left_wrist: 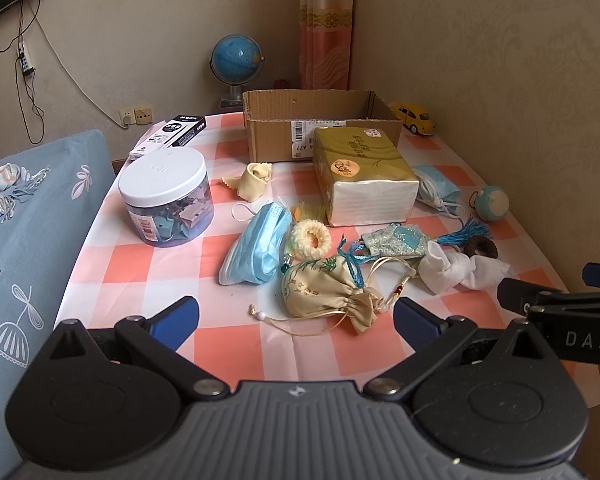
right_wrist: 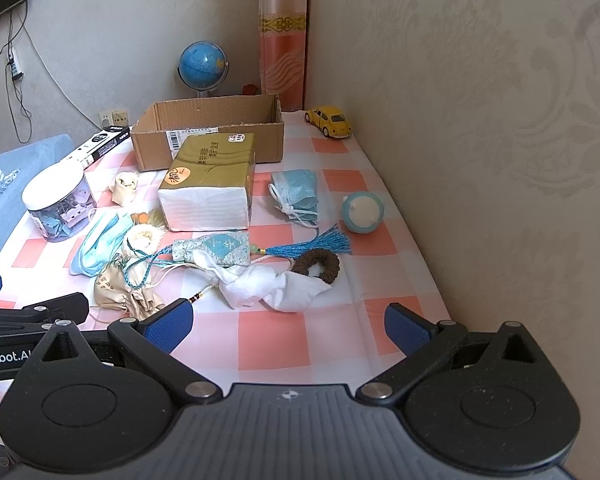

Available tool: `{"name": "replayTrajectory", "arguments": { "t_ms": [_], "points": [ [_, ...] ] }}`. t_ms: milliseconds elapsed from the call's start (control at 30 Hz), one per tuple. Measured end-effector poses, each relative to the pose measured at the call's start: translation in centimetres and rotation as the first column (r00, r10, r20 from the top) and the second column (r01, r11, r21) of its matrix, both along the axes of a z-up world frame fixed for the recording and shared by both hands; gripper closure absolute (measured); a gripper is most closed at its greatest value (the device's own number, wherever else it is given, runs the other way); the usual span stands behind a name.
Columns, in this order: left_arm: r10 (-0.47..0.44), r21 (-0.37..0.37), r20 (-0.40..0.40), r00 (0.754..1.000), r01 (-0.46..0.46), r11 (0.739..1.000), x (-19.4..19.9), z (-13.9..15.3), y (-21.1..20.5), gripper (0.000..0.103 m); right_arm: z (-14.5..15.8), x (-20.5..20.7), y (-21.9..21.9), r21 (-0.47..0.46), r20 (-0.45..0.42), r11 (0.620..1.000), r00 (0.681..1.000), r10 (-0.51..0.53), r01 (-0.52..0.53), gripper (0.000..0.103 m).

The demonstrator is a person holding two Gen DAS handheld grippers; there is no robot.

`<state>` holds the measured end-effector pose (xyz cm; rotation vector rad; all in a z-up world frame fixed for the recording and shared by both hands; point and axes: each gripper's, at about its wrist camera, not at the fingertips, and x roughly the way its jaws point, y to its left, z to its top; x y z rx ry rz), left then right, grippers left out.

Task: Organize soft objects

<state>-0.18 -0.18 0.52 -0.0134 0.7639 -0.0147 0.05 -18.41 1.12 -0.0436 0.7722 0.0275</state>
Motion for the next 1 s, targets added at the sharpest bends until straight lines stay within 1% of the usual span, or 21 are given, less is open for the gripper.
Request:
{"name": "replayTrajectory", "arguments": {
  "t_ms": [300, 500, 767, 1000],
  "points": [
    [-0.011, 0.001, 0.006, 1.000, 0.011, 1.000, 0.4, 0.0, -0.3, 0.000, 0.2, 0.2, -0.2, -0.005, 0.005, 1.000, 1.000, 0.001, -0.001, 0.000],
    [-0.024, -0.032, -0.004, 1.000, 0.024, 0.999, 1.1, -0.1, 0.1, 0.000, 0.4, 0.6, -0.3, -0.012, 0.017, 1.000, 1.000, 0.016, -0.016, 0.000],
    [-0.044, 0.003, 0.021, 0.999, 0.044, 0.999, 1.9, -0.4, -0.3, 0.000, 0.3, 1.1, -0.1, -0.046, 0.042, 0.998, 0.998, 0.054, -0.052, 0.000],
    [-0.105, 0.037, 0.058, 0.993, 0.103, 0.994, 2.4, -0.9, -0.5, 0.000, 0.0, 1.4, -0.2, -0.052, 0.055, 0.995, 0.994, 0.090, -0.088, 0.000]
  ]
}}
